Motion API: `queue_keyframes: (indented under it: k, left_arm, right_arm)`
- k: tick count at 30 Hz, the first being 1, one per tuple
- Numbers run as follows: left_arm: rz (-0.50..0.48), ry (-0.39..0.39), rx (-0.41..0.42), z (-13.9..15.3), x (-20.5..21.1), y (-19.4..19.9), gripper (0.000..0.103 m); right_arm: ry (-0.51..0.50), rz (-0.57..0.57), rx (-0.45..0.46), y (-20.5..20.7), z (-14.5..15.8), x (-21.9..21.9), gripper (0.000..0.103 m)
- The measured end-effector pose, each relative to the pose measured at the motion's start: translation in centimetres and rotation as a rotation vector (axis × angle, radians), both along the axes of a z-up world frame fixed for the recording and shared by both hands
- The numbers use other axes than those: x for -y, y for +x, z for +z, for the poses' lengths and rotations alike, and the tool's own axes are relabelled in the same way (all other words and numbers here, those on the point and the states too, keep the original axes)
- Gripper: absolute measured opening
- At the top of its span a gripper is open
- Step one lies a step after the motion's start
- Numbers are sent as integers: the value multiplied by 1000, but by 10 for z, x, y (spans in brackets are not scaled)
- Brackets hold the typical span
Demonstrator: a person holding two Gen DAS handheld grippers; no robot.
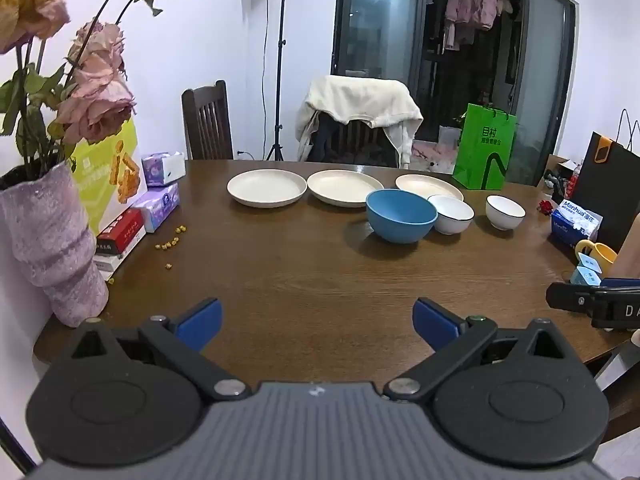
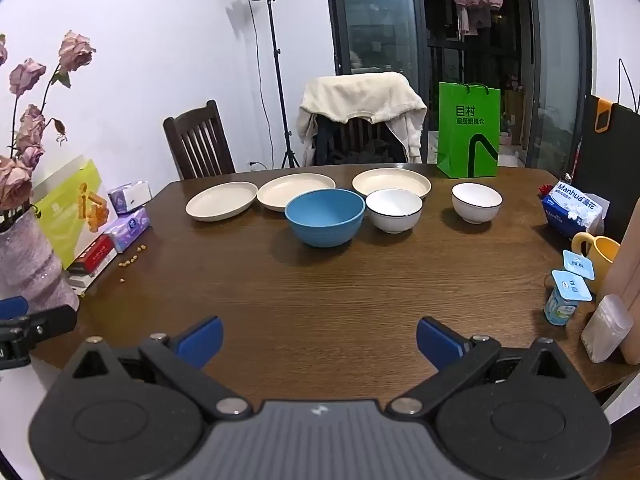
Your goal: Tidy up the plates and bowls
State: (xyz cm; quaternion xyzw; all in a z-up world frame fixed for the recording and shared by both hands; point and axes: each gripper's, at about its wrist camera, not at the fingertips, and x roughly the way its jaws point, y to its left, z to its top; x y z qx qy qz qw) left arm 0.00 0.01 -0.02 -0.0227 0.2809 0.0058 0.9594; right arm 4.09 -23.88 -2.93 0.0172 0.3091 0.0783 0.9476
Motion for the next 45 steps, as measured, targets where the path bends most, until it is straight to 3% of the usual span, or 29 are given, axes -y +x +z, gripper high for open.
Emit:
queue_keyframes:
  k: [4,45]
  left_arm:
    - [2,-35,4,0,-8,-3,103]
    - [7,-39,6,0,-14,-14,103]
  right_arm:
    - [6,1,-9,-1,0,-1,103]
    - [-1,6,9,-15,8,-11,103]
